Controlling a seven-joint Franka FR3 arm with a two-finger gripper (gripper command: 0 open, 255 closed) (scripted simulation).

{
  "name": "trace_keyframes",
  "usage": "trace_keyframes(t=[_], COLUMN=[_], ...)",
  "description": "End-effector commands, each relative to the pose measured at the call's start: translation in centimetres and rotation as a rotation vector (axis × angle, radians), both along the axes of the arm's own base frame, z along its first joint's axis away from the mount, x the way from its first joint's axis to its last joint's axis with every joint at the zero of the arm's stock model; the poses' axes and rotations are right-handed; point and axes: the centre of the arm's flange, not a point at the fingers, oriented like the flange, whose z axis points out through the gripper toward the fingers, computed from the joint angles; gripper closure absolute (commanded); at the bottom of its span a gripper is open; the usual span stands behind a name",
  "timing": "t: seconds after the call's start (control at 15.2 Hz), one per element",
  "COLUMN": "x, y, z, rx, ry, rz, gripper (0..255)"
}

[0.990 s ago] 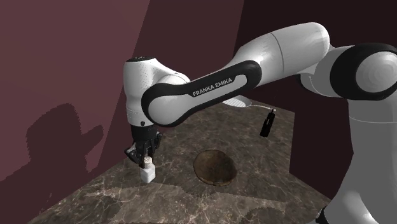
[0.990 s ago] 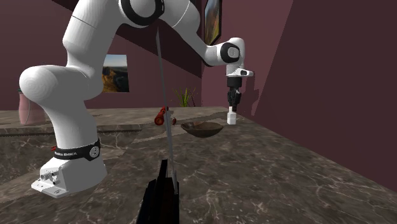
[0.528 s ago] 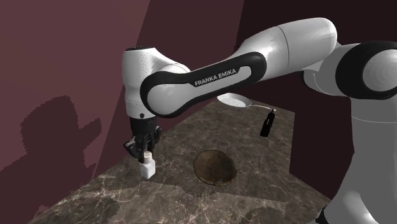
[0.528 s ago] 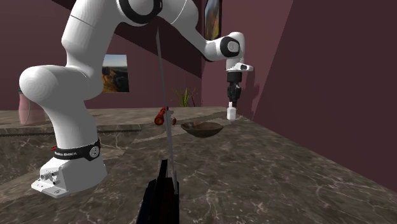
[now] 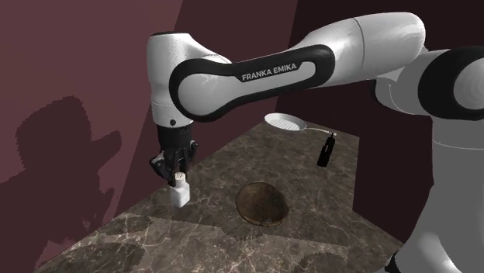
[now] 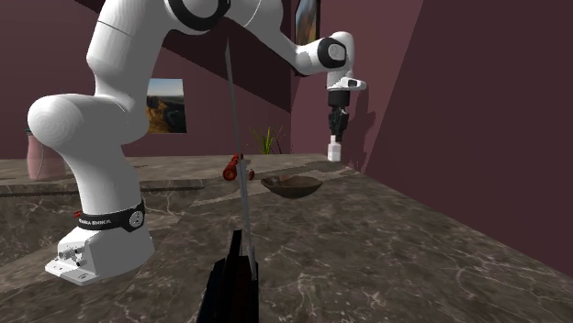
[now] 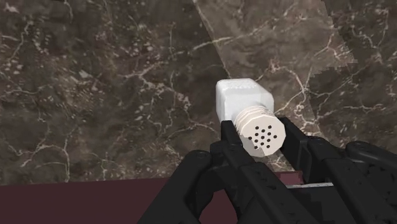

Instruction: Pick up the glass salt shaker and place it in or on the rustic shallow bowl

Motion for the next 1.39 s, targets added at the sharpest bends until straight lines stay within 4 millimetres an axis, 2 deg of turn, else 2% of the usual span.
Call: trace_keyframes(t=[0.0,0.53,0.59,1.32], x=[0.1,0.1,0.1,-7.1], y=[0.1,0.1,0.0,-12.3], z=[1.1,5.3,5.3,7.7], rx=[0.0,0.0,0.0,0.0], ry=[0.0,0.0,0.0,0.0], rz=[0.0,0.0,0.0,0.0], gripper=[255,255,255,255])
